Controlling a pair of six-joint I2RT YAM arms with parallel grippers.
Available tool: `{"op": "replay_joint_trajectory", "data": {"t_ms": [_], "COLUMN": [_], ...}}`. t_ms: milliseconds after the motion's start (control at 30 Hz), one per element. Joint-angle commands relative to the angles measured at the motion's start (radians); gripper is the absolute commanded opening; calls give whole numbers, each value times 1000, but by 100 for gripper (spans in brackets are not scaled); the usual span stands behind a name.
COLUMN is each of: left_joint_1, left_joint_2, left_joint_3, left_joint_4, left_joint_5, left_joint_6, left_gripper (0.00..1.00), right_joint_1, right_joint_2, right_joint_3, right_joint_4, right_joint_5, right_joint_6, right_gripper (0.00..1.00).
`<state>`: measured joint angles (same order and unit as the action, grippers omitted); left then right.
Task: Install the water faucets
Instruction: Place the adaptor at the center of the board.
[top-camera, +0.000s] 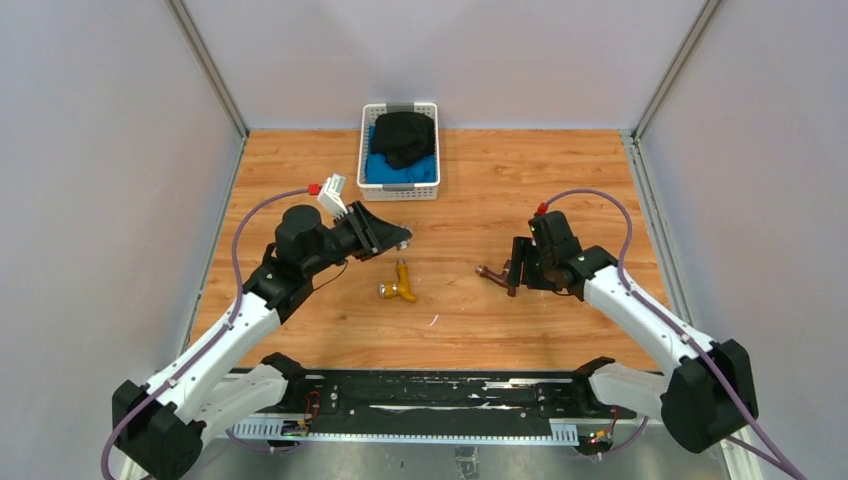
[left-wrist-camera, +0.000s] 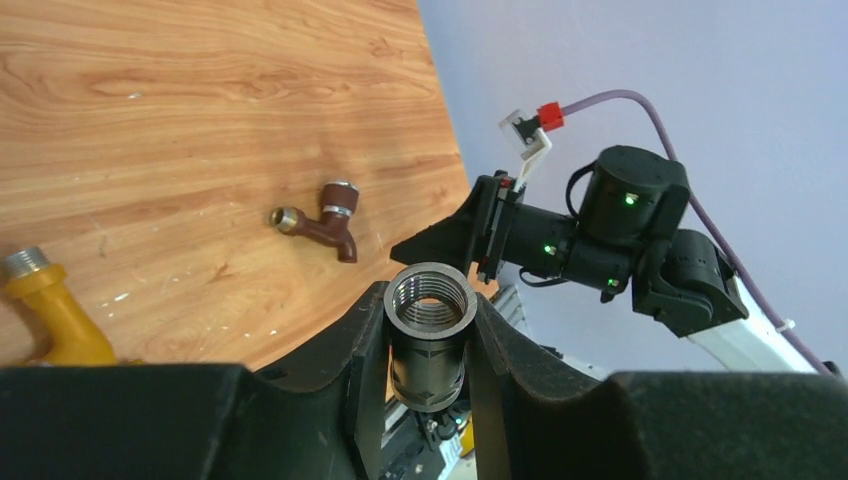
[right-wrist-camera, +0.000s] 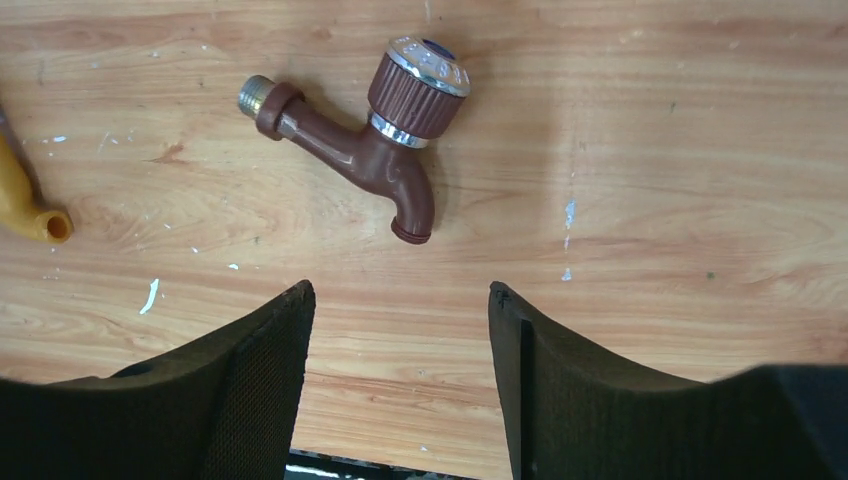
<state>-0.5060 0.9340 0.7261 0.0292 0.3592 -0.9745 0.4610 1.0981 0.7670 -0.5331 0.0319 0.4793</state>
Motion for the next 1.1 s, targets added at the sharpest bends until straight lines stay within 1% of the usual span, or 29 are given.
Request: {"op": "replay_joint_trajectory", "data": {"t_ms": [0, 133, 233, 267, 400, 467, 500, 633, 700, 800, 833, 933, 967, 1067], "left_joint_1": [4, 4, 4, 5, 0, -3, -4, -20, -30, -32, -32, -32, -32, -32], "left_joint_2": [-72, -68, -10, 21, 201, 310, 370, 591, 704, 799, 819, 873, 891, 925], "left_joint_3": [-26, -47, -42, -41, -25, 0, 15, 102, 147, 194, 204, 230, 244, 281], "left_joint_4": [-50, -74, -118, -115, 14, 51, 75, 107, 106, 107, 108, 91, 72, -8], "left_joint_5": [-62, -73, -89, -83, 22, 47, 75, 113, 127, 128, 119, 114, 114, 105], "left_joint_6": [47, 83, 143, 150, 178, 196, 201, 203, 194, 191, 196, 205, 211, 242], "left_gripper": [0, 0, 0, 0, 0, 0, 0, 0, 0, 0, 0, 0, 2, 27], "right_joint_1": [-32, -44, -74, -80, -91, -92, -93, -91, -91, -93, -93, -93, -93, -93], "right_joint_2": [90, 195, 279, 294, 405, 453, 473, 515, 518, 483, 457, 388, 363, 277], "right_joint_3": [34, 69, 82, 88, 132, 151, 155, 143, 139, 121, 113, 81, 67, 33], "right_joint_4": [-21, 28, 59, 71, 99, 102, 103, 150, 151, 151, 148, 133, 128, 113], "right_joint_5": [40, 70, 98, 104, 105, 103, 99, 42, 38, 40, 41, 48, 50, 38], "right_joint_6": [125, 209, 279, 292, 304, 310, 316, 320, 310, 282, 268, 223, 206, 152], "right_gripper": [64, 66, 67, 67, 67, 64, 62, 42, 27, 2, 0, 0, 0, 0]}}
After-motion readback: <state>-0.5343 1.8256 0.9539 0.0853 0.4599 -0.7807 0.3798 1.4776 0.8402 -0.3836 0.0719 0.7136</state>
